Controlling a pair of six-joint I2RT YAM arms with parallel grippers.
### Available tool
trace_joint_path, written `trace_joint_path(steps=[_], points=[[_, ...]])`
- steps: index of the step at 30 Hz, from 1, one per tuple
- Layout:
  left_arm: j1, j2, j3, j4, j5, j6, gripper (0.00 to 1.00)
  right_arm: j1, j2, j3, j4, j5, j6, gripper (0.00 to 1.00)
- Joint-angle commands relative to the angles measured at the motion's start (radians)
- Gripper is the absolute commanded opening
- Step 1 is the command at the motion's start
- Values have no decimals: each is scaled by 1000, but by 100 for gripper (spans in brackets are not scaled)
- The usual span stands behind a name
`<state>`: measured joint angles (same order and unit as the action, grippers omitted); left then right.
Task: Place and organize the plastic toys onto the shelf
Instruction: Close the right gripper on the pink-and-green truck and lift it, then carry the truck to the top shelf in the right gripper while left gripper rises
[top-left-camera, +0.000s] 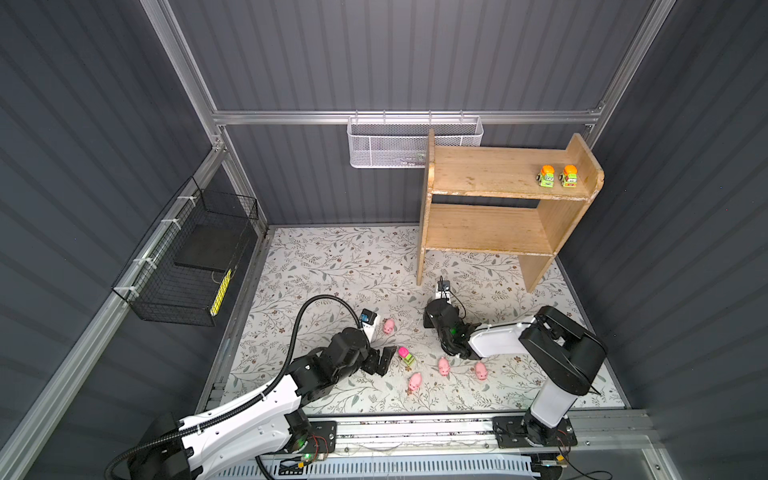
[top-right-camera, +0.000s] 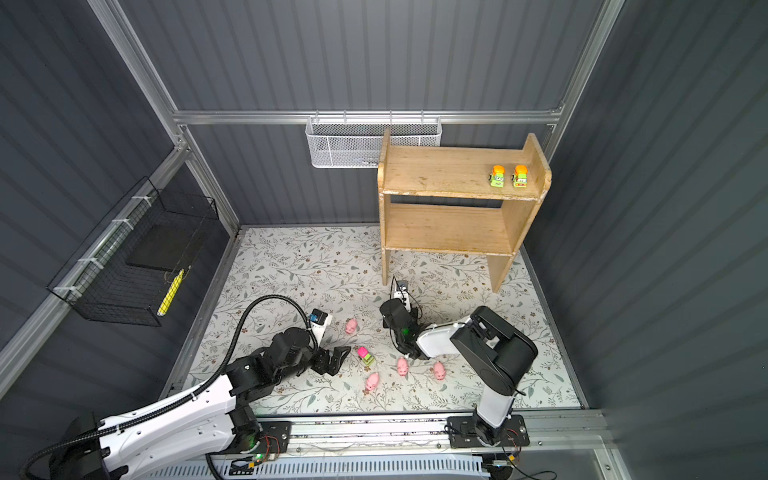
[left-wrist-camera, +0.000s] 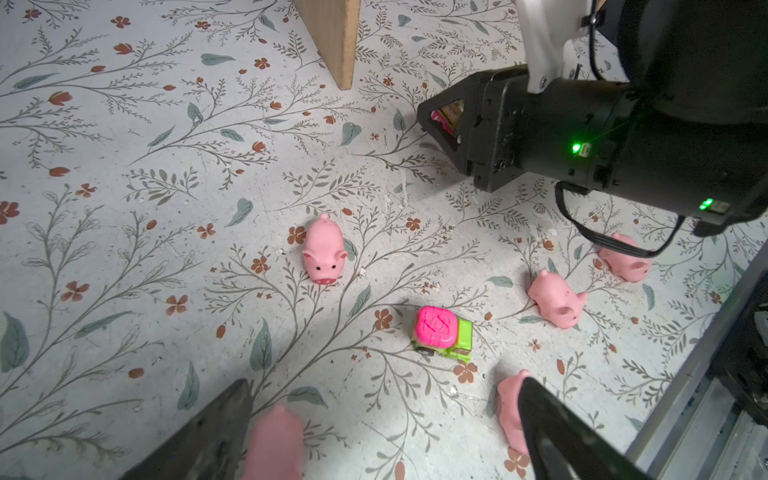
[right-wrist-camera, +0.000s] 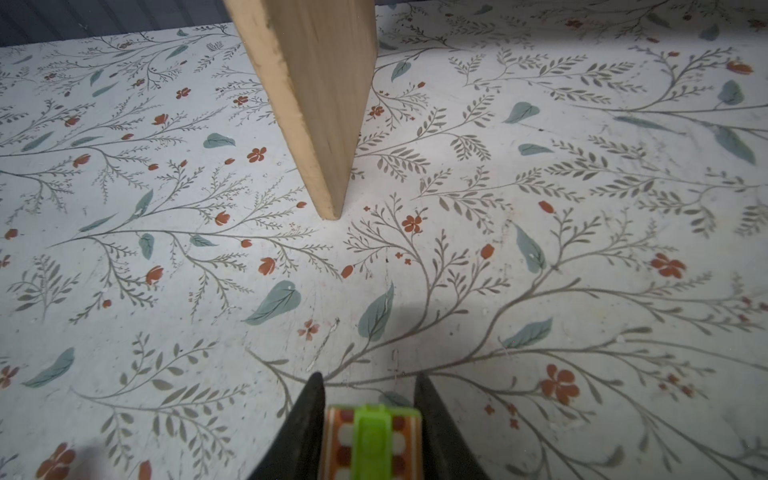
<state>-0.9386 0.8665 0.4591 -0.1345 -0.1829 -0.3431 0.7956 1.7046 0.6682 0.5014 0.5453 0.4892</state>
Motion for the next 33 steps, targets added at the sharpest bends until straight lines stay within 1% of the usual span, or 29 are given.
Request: trace_joint_path(steps=[1, 7, 12, 19, 22, 25, 27, 30, 33], points=[[4, -23, 53, -25, 0, 16, 100, 7, -58, 5, -97, -1, -8, 30], [3, -19, 126, -54, 26, 29, 100, 10, -207, 13, -246, -33, -19, 30], [4, 18, 186, -50, 57, 35, 100, 16, -360, 50, -438, -80, -37, 30], [3, 96, 286, -46, 61, 76, 100, 27, -607, 80, -655, -49, -62, 31], [-2, 148, 358, -39, 93, 94, 100, 27, -710, 106, -742, -33, -78, 31], [-30, 212, 431, -22, 111, 106, 100, 28, -799, 139, -829, -20, -99, 31], [-68, 267, 488, -11, 112, 126, 100, 28, -852, 165, -879, -5, -113, 31], [-115, 352, 586, -39, 99, 163, 100, 28, -906, 212, -947, 10, -131, 31], [-142, 409, 670, -46, 116, 180, 100, 28, -945, 269, -995, 25, -150, 31]])
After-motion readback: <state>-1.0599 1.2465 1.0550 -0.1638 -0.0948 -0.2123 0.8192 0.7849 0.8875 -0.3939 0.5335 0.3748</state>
